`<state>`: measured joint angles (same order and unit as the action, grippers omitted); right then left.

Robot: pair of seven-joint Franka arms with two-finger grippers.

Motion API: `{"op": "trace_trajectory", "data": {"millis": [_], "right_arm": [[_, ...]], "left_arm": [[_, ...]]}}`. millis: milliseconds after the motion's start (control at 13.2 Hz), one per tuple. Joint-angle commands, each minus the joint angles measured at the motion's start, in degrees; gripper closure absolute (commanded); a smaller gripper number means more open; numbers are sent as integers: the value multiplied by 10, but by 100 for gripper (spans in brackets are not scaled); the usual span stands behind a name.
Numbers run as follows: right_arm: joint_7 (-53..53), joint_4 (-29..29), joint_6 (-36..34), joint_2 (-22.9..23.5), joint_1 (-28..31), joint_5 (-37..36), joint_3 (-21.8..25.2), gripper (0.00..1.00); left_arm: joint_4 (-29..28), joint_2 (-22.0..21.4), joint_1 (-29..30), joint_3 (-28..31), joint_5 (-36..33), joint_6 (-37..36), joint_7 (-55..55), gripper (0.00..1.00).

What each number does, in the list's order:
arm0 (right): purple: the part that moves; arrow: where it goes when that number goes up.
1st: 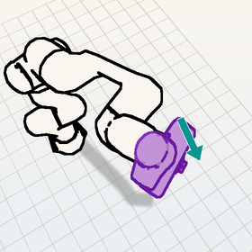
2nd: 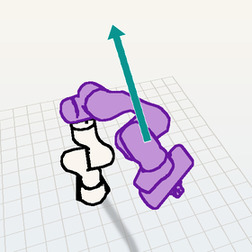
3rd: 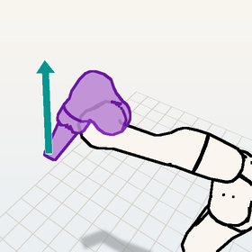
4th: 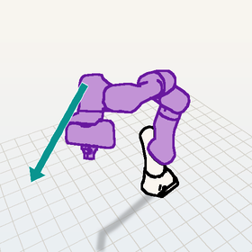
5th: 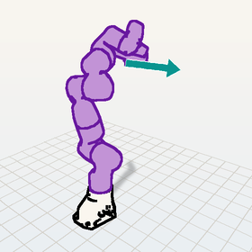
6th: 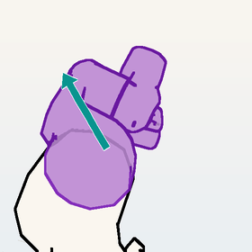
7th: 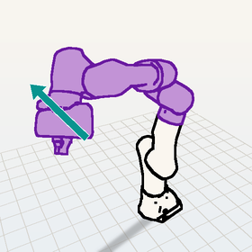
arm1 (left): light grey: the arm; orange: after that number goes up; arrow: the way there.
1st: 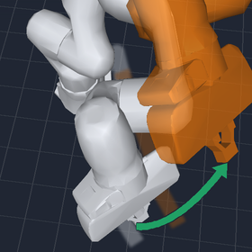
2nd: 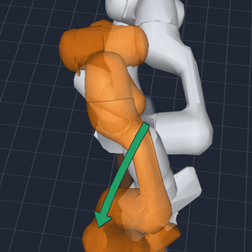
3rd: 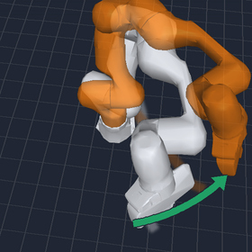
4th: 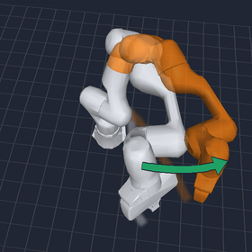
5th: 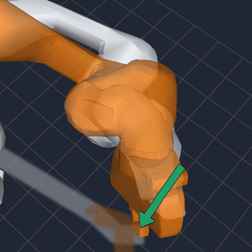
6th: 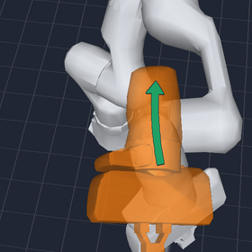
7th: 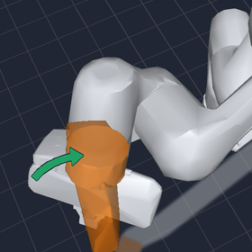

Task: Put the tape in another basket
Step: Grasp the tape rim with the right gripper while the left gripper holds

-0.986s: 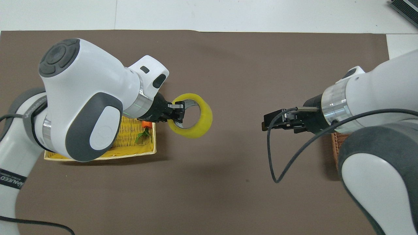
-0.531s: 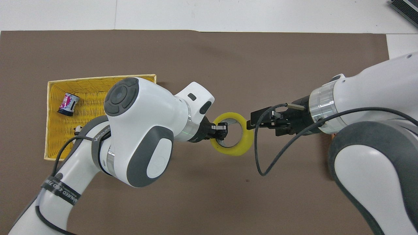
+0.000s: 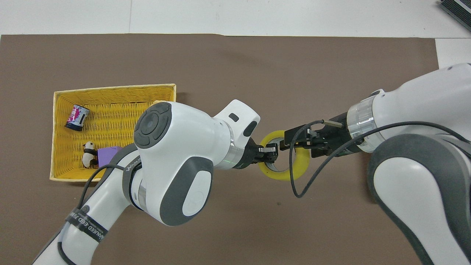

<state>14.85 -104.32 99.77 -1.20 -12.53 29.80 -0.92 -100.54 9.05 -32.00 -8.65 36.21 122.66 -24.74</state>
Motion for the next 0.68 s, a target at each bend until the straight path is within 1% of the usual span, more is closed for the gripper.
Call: {"op": "trace_trajectory", "data": {"millis": [0, 76, 152, 227, 303, 379, 607], "right_arm": [[-28, -13, -18, -12, 19, 15, -2, 0], [-30, -13, -18, -12, 19, 14, -2, 2], [-28, -13, -18, -12, 19, 14, -2, 35], [-28, -13, -17, -13, 17, 13, -2, 53], [-25, -12, -18, -12, 17, 13, -2, 80], [-22, -11, -18, -12, 17, 13, -2, 99], [5, -7, -18, -8, 14, 13, -2, 100]], "left_arm": [[6, -14, -4, 7, 35, 22, -8, 100], [5, -14, -4, 7, 35, 42, -9, 100], [5, -14, -5, 7, 37, 55, -9, 100], [5, -13, -5, 7, 40, 63, -9, 100], [5, -13, -5, 7, 40, 64, -9, 100], [5, -14, -6, 7, 40, 63, -9, 100], [4, -16, -5, 7, 39, 62, -8, 100]]}}
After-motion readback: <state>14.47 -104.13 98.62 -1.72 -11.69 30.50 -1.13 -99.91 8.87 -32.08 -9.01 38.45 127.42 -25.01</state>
